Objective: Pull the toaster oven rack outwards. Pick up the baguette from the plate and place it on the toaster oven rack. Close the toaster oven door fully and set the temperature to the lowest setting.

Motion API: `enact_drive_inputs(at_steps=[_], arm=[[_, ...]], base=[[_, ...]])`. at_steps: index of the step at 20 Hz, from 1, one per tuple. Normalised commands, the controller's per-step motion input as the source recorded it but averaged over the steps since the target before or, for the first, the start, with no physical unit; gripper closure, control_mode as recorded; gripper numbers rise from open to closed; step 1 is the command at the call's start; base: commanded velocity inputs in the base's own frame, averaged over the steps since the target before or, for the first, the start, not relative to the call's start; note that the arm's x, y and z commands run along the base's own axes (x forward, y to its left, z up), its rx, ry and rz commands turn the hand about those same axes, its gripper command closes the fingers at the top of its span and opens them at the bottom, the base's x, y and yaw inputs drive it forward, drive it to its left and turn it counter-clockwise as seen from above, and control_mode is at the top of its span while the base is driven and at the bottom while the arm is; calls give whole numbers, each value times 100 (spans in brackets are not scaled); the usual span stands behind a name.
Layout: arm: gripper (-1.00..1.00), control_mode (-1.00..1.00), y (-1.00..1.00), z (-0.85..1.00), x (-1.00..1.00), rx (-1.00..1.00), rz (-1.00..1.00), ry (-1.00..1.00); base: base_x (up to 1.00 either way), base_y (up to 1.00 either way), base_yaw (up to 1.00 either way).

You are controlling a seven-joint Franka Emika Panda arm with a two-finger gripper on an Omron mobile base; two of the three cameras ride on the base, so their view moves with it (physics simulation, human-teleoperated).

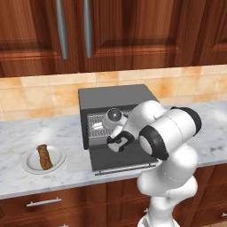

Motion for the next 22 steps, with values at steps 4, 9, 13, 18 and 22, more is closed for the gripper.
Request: enact_drive_inputs(at_steps=[4, 9, 13, 18, 22], arm=[[-100, -100, 0, -58, -47, 1, 0, 31], [-100, -100, 5, -53, -71, 0, -5, 46], [-100, -100, 25, -34, -88, 0, -13, 64], [-100, -100, 45, -21, -89, -10, -16, 91], [-100, -100, 57, -26, -75, -20, -14, 100]], base=[[0, 0, 0], [0, 0, 0], [0, 0, 0], [0, 0, 0], [0, 0, 0]])
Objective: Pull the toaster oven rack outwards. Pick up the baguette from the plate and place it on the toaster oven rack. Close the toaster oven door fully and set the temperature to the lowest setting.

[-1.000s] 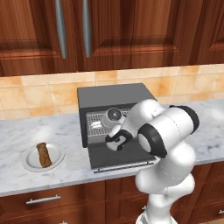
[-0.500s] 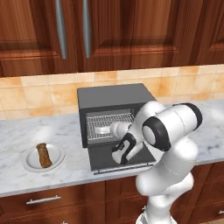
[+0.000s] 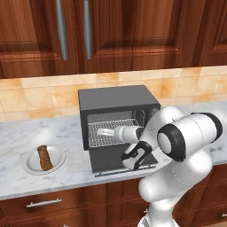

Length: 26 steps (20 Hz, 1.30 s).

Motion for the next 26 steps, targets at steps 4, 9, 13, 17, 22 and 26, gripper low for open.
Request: enact_drive_inputs(at_steps=[4, 9, 13, 17, 22, 26], arm=[[-100, -100, 60, -37, -66, -24, -13, 100], [-100, -100, 60, -48, -65, -25, -14, 100], [-100, -100, 46, -56, -78, -26, -14, 100], [-100, -100, 32, -72, -100, -33, -10, 93], [-100, -100, 19, -100, -100, -44, -3, 50], [-100, -100, 0, -100, -100, -42, 0, 28]], base=[[0, 0, 0], [0, 0, 0], [0, 0, 0], [0, 0, 0], [0, 0, 0], [0, 0, 0]])
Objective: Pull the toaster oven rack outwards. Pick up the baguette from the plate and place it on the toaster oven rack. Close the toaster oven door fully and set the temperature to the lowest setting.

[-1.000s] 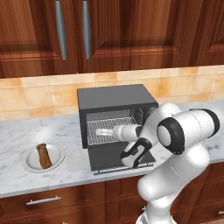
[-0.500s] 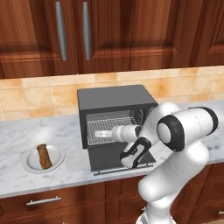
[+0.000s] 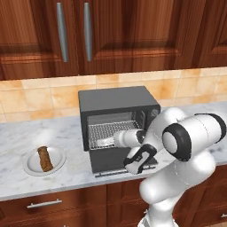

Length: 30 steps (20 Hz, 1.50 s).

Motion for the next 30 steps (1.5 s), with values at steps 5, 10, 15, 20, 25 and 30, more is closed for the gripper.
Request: enact_drive_inputs(at_steps=[5, 10, 15, 20, 25, 30], arm=[[-100, -100, -20, -100, -100, -28, -4, 11], [-100, -100, -7, -89, -100, -24, -6, 11], [-100, -100, -17, -78, -100, -17, -3, 2], [-100, -100, -19, -66, -100, -15, -3, 0], [-100, -100, -9, -56, -100, -14, -1, 13], [-100, -100, 0, -48, -100, -12, 1, 47]], base=[[0, 0, 0], [0, 0, 0], [0, 0, 0], [0, 0, 0], [0, 0, 0], [0, 0, 0]])
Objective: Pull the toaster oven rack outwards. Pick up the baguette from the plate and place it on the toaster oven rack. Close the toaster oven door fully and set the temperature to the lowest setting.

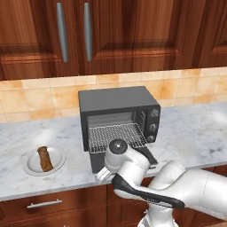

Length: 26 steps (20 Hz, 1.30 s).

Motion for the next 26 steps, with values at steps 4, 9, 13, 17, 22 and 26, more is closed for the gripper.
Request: enact_drive_inputs(at_steps=[4, 9, 13, 17, 22, 26], arm=[[-100, -100, 3, -37, -100, -12, 3, 36], [-100, -100, 25, 62, -100, -1, 0, -9], [-100, -100, 28, 100, -51, 7, 0, -11], [-100, -100, 7, 100, 12, 13, 0, -4], [-100, -100, 0, 86, 51, 32, 0, 6], [-100, -100, 4, 40, 42, 30, 0, 20]], base=[[0, 0, 0], [0, 0, 0], [0, 0, 0], [0, 0, 0], [0, 0, 0], [0, 0, 0]])
